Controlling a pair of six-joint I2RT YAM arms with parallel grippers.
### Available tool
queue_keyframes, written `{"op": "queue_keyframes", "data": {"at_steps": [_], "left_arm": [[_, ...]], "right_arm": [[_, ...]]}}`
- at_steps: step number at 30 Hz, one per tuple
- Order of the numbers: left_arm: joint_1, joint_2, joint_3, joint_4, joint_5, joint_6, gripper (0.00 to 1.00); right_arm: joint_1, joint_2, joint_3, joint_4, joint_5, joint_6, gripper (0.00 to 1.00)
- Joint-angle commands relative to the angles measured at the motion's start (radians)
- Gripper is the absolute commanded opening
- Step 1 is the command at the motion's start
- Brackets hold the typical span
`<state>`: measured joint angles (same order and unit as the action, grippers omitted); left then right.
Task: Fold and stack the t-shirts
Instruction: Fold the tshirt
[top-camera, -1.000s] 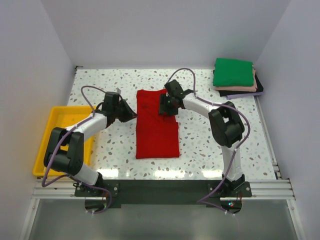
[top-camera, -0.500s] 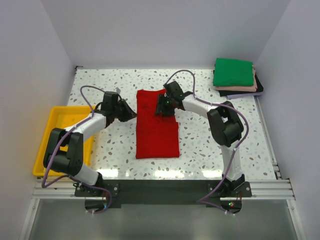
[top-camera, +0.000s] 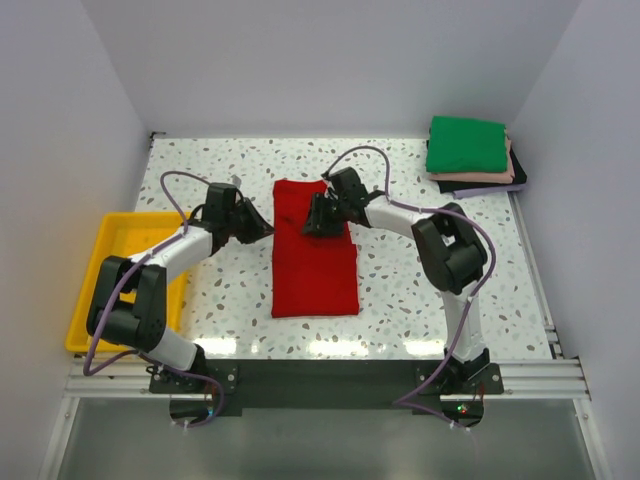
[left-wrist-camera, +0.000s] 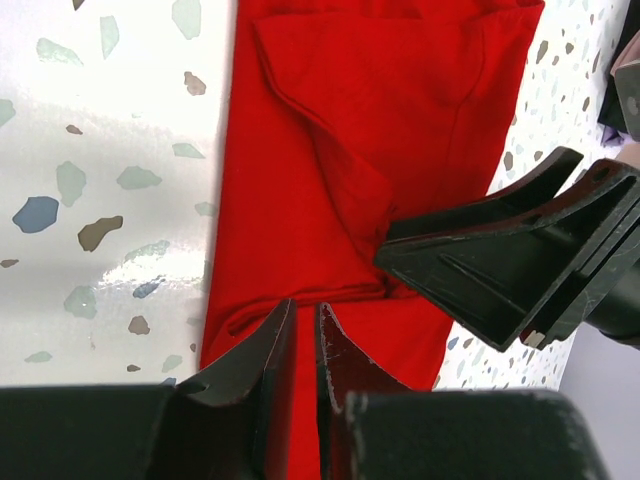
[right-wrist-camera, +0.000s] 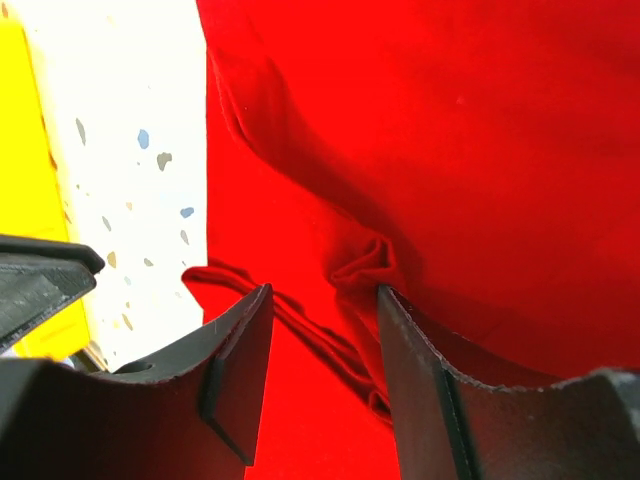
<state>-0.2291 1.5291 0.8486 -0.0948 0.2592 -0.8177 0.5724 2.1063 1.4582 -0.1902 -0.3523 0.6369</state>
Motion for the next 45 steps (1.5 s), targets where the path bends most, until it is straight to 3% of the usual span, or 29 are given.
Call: {"op": "queue_keyframes", "data": {"at_steps": [1, 17, 24, 29, 33, 36, 45], "left_arm": [[0.010, -0.007, -0.005, 0.030, 0.020, 0.017, 0.17], [0.010, 0.000, -0.006, 0.032, 0.023, 0.015, 0.16], [0.010, 0.006, -0.008, 0.033, 0.022, 0.014, 0.16], [0.010, 0.008, -0.006, 0.032, 0.022, 0.015, 0.16], [0.010, 0.009, -0.006, 0.032, 0.022, 0.018, 0.16], [0.010, 0.016, -0.005, 0.033, 0.022, 0.015, 0.16], [0.010, 0.023, -0.010, 0.043, 0.026, 0.014, 0.16]], "right_arm": [[0.014, -0.074, -0.028, 0.086, -0.060, 0.010, 0.49], [0.041, -0.149, -0.067, 0.106, -0.139, -0.062, 0.49], [0.041, -0.155, -0.032, 0.035, -0.074, -0.077, 0.50], [0.043, -0.098, -0.012, 0.031, -0.054, -0.054, 0.45], [0.044, -0.066, -0.016, 0.026, -0.039, -0.046, 0.31], [0.050, -0.032, -0.016, 0.020, -0.033, -0.043, 0.26], [0.066, 0.032, 0.010, -0.001, -0.030, -0.057, 0.26]]}}
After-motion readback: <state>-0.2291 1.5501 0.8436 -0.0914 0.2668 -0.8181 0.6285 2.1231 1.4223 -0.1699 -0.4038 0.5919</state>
